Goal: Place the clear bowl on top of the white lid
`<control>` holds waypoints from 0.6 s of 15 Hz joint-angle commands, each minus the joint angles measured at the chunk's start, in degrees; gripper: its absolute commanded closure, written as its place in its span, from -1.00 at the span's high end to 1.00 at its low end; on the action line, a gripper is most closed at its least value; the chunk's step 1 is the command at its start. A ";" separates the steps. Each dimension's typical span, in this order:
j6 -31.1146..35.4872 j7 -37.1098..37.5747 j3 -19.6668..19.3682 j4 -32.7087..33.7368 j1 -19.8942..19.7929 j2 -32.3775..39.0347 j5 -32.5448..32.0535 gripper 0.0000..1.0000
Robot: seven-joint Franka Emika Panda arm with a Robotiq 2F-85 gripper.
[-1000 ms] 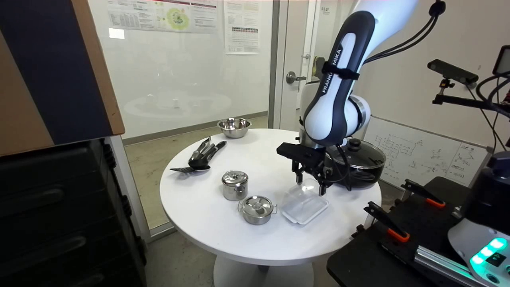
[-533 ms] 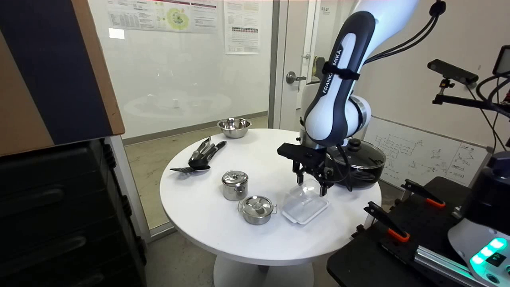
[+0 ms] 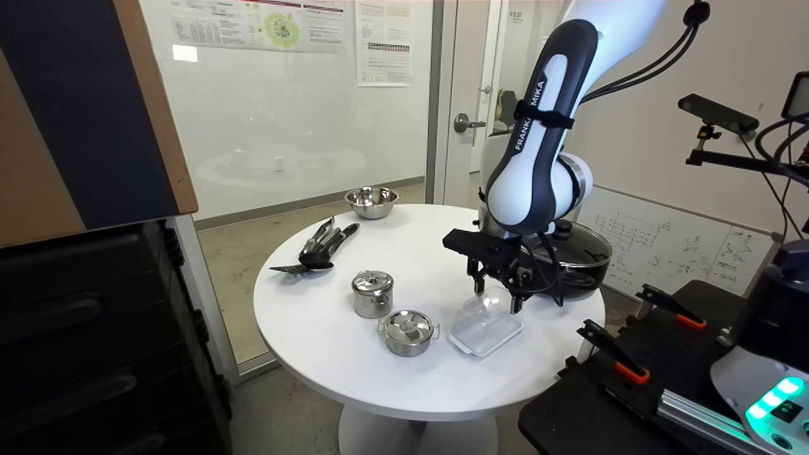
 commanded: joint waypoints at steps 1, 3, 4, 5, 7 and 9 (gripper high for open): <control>1.92 0.80 -0.52 -1.67 0.92 -1.30 0.64 0.94; 2.15 0.66 -0.40 -1.85 0.72 -1.47 0.82 1.00; 2.23 0.56 -0.24 -1.96 0.53 -1.64 0.95 1.00; 2.19 0.44 -0.07 -2.06 0.31 -1.85 1.10 1.00; 2.06 0.01 0.50 -2.44 -0.33 -2.63 1.51 1.00; 1.44 -1.12 2.61 -3.15 -2.36 -4.86 2.87 1.00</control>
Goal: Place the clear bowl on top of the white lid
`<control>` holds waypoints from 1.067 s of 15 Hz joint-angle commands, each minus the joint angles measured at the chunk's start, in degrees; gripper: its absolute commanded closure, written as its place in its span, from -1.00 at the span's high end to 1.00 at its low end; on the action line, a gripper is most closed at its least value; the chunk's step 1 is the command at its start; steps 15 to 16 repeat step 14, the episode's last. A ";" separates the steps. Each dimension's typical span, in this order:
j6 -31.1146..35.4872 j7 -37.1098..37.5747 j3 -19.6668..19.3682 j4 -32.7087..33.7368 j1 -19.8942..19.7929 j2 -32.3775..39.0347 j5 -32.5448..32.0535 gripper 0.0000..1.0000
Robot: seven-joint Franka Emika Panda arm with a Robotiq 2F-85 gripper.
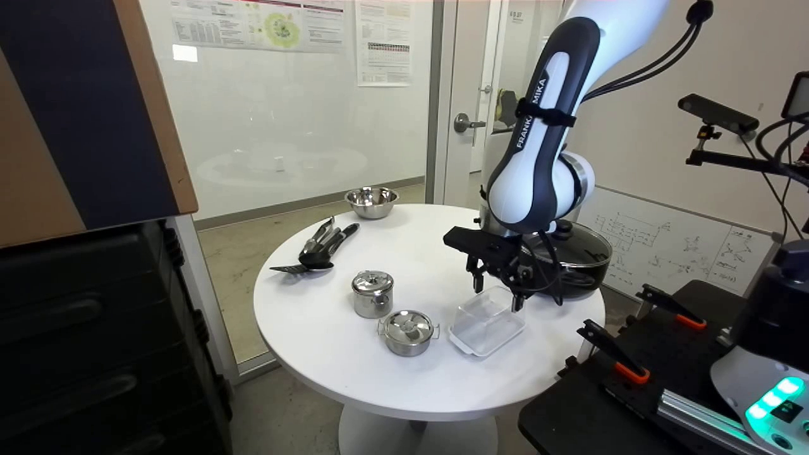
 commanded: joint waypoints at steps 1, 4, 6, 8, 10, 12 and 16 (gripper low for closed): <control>0.61 -1.84 3.90 -3.14 -3.36 -5.69 3.09 1.00; -0.32 -4.74 9.91 -4.72 -7.83 -11.51 7.16 1.00; -1.40 -7.22 14.04 -5.30 -10.62 -15.25 10.98 1.00; -2.75 -10.56 17.41 -5.40 -12.50 -18.48 15.79 1.00; -1.62 -7.94 14.71 -3.60 -10.03 -15.18 13.38 1.00; -2.31 -8.61 15.50 -4.17 -10.46 -17.06 14.30 1.00; -2.38 -8.67 15.59 -4.47 -10.63 -17.39 14.36 1.00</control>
